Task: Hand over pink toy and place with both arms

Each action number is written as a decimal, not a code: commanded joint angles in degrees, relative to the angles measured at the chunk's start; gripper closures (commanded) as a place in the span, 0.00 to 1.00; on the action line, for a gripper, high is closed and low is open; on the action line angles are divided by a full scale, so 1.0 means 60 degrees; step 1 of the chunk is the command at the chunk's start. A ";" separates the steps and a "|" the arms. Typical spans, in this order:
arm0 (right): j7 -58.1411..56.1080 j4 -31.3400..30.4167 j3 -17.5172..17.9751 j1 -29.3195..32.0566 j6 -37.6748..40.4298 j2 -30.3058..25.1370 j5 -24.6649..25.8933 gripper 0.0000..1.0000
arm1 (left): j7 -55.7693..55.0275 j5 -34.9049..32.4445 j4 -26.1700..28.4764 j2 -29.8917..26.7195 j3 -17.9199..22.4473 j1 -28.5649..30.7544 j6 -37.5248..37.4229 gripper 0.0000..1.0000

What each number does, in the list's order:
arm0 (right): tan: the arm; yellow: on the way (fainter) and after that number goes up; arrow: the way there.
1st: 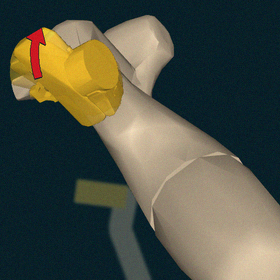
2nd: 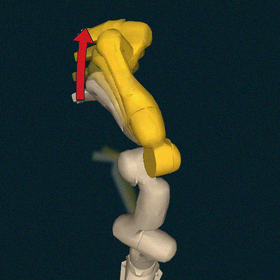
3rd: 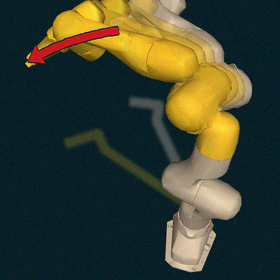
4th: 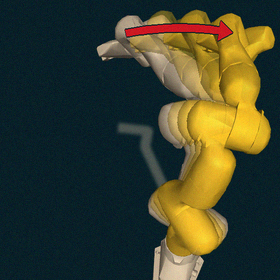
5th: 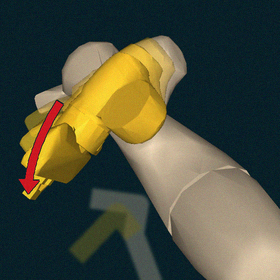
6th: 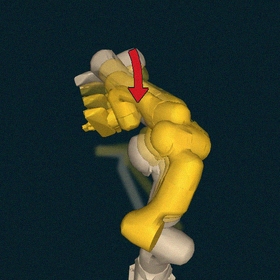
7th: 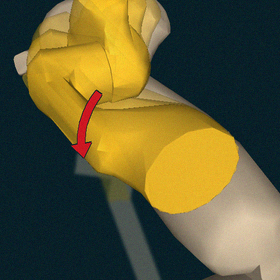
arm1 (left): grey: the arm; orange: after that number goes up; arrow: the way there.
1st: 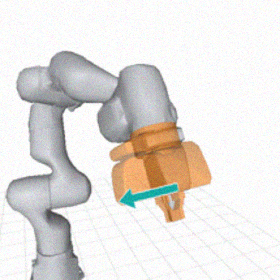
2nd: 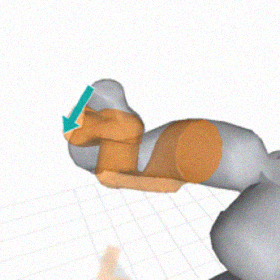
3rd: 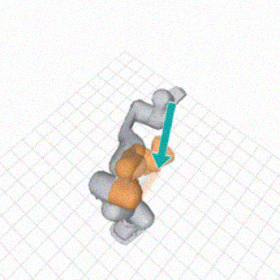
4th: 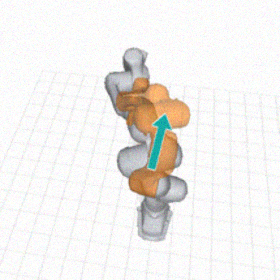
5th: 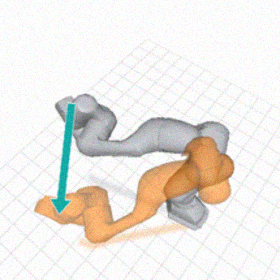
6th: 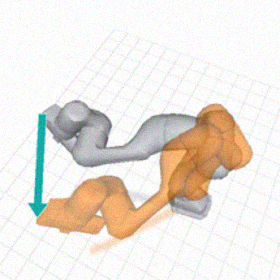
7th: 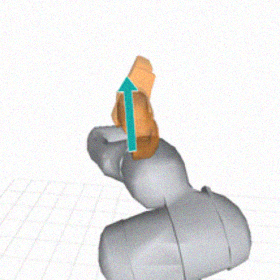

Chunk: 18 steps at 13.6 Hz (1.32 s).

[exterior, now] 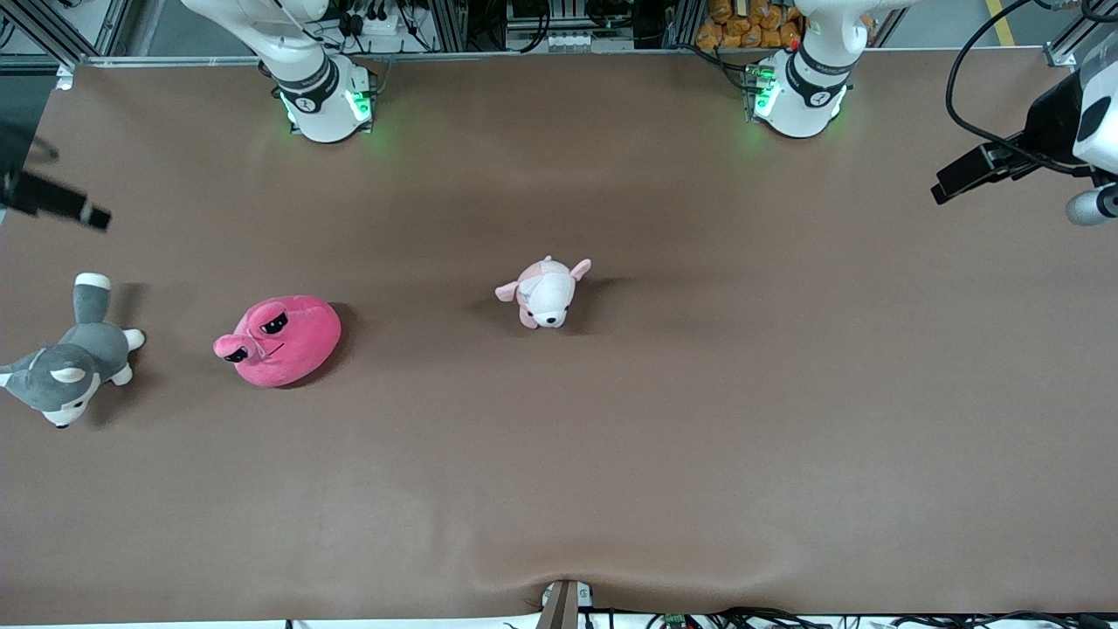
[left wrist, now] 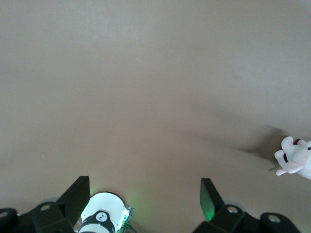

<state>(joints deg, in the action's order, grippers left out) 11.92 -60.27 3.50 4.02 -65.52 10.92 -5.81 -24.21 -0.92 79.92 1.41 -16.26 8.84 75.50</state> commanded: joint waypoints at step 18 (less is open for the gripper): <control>-0.1768 -0.3871 -0.0056 -0.0187 -0.1634 -0.2392 0.0763 0.00 | 0.1500 -0.0154 0.0332 -0.0030 -0.0103 0.0490 0.0732 0.00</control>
<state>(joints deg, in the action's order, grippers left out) 2.39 -82.21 2.82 2.31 -74.68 -1.90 -2.20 -16.29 -0.92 81.91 1.24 -16.44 11.17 79.22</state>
